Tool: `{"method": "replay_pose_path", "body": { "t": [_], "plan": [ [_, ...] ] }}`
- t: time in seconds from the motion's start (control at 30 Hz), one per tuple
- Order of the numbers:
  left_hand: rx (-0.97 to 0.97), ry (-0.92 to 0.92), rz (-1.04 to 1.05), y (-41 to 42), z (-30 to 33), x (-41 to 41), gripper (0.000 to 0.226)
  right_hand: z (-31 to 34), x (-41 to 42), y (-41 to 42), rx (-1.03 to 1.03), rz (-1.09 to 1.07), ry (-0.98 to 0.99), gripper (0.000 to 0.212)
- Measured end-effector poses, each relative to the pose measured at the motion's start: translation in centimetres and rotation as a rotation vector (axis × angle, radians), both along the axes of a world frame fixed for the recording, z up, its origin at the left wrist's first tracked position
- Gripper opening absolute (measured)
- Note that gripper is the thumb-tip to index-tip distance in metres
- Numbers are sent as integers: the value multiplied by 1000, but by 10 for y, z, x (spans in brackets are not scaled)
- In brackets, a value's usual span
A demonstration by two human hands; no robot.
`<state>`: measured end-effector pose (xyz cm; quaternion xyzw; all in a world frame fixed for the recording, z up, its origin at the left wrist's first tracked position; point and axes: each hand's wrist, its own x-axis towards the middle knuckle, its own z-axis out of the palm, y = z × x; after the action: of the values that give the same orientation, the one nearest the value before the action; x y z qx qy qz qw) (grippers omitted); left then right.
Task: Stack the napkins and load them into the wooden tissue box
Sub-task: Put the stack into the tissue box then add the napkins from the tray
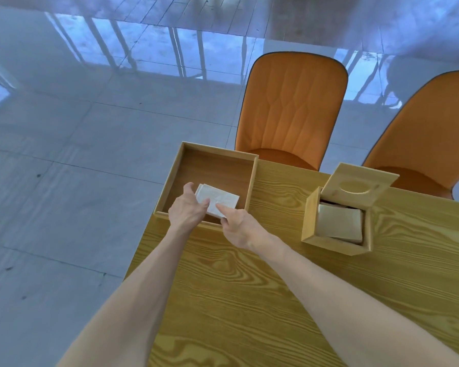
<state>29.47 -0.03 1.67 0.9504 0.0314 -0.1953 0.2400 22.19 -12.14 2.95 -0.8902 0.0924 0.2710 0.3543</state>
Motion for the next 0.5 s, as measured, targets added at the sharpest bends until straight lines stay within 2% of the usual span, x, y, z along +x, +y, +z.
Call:
{"method": "replay_pose_path", "body": {
  "t": [0.17,0.33,0.5],
  "plan": [
    [-22,-11,11,2,-3,10,65,-13,11,9,-37,43,70,53],
    [-151,116,154,4,-8,22,68,-17,13,6,-23,33,57,55],
    [-370,218,192,9,-12,25,45,-18,7,0,90,-66,-13,48]
  ]
}}
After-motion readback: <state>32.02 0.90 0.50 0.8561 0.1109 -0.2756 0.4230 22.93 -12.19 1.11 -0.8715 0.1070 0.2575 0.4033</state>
